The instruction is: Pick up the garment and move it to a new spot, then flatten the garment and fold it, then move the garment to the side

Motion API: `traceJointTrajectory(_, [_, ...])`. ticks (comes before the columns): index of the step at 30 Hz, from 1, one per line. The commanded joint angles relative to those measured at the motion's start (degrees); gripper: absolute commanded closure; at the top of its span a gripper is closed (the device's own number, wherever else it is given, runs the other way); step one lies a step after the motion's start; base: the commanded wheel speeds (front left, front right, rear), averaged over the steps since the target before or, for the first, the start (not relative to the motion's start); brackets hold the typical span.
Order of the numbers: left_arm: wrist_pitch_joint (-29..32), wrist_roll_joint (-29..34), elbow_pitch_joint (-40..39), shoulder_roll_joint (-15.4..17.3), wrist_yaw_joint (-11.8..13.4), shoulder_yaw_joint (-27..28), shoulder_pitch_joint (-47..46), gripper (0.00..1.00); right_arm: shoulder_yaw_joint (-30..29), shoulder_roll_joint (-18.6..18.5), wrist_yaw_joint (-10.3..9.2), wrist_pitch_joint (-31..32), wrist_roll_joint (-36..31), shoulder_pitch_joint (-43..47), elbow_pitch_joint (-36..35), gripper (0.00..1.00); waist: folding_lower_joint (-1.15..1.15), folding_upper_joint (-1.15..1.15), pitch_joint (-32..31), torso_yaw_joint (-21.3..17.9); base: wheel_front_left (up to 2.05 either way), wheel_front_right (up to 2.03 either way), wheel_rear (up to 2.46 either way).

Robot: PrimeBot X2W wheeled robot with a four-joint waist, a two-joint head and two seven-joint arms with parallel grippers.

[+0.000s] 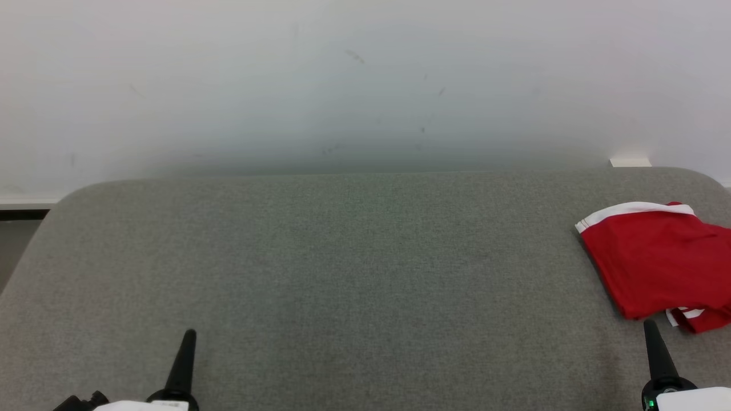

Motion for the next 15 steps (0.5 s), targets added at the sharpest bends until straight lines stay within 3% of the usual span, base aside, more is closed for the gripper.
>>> traceJointTrajectory(1, [0.32, -1.47, -0.16, 0.50, -0.37, 0.28, -1.19, 1.00, -0.32, -0.44, -0.09, 0.27, 1.47, -1.08, -0.53, 1.00, 0.00, 0.00, 0.02, 0.05, 0.00, 0.00, 0.00])
traceJointTrajectory(15, [2.04, -8.47, 0.40, 0.69, -0.52, 1.07, -2.61, 1.00, -0.88, -0.46, -0.11, 2.04, 8.45, -1.95, -0.77, 1.00, 0.00, 0.00, 0.29, 0.58, 0.00, 0.00, 0.00])
